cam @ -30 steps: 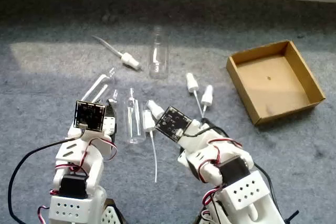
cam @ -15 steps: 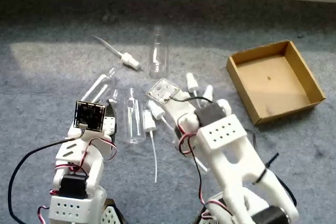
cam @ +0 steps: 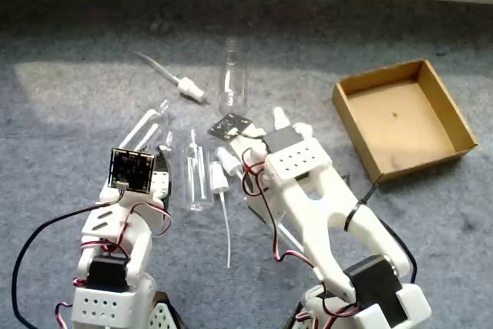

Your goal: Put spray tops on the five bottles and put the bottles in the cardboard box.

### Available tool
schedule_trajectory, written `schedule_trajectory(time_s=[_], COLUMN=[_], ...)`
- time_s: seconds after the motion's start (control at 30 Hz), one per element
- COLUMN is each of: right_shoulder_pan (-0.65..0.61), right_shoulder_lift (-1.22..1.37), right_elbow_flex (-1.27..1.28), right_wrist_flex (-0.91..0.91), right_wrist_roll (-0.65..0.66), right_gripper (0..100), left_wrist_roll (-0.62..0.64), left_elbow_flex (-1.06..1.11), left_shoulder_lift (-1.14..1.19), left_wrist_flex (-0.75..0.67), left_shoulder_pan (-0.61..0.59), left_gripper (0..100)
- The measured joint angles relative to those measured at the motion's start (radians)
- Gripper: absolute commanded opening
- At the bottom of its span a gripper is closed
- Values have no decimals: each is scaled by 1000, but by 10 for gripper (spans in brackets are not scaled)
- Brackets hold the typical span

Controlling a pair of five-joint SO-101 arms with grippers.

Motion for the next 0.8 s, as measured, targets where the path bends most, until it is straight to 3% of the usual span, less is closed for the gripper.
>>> schedule_trajectory(time_s=[0.4,0.8], right_shoulder_pan=[0,0], right_shoulder_lift=[0,0], right_elbow_flex=[222,244], right_wrist_flex=[-235,-264], right_wrist_roll=[0,118], right_gripper=[274,278], left_wrist_roll=[0,0], left_elbow_flex=[0,0], left_shoulder_lift=[0,0], left_wrist_flex=[0,0], left_shoulder_pan=[0,0], left_gripper=[7,7])
